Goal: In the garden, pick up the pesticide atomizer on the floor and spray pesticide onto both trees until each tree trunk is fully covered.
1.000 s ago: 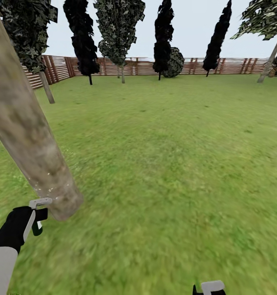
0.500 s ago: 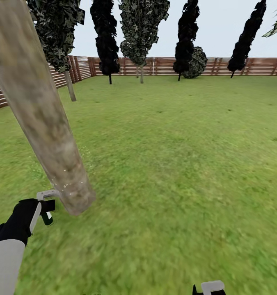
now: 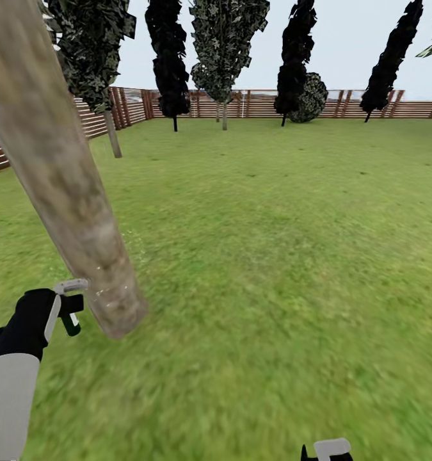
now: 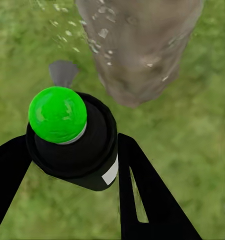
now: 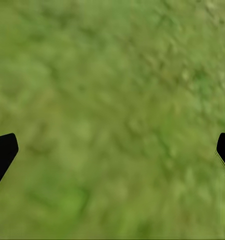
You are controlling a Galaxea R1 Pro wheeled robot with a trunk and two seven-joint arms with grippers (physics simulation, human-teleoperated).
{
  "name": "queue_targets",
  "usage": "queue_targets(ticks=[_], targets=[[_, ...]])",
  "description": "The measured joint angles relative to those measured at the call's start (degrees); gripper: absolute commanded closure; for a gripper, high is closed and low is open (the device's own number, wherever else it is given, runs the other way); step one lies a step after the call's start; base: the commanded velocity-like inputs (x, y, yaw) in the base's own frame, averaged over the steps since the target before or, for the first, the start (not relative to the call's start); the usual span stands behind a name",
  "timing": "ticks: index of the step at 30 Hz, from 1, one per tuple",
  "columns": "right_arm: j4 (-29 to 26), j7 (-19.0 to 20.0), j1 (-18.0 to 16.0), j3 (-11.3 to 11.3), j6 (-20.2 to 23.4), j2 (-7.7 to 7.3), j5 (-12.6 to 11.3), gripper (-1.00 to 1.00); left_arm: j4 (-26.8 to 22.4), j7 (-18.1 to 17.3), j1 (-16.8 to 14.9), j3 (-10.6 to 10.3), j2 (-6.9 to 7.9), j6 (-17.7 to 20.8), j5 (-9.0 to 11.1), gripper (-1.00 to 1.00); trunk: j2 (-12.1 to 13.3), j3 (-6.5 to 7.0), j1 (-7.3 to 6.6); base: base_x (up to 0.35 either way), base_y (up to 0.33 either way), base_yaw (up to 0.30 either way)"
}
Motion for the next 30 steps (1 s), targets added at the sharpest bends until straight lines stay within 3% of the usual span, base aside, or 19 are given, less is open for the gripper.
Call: queue_targets(ticks=[11,25,30], targets=[[0.0,0.0,0.0,0.0,0.0,0.08,0.0,-1.00,-0.1,0.0,-0.4,0.3,0.04,-0.1,0.0,1.00,0.0,0.00,0.02,0.014,-0.268,0.008],[0.1,0.0,0.0,0.1,0.0,0.08,0.1,-1.00,0.0,0.1,-0.6,0.1,-0.03,-0.9,0.7,1.00,0.0,0.00,0.02,0.002,-0.273,0.264],[0.1,0.0,0.0,0.1,0.0,0.02,0.1,-1.00,0.0,0.4,-0.7,0.3,0.04,-0.9,0.6,1.00,0.0,0.00,-0.01,0.249,-0.162,0.025]])
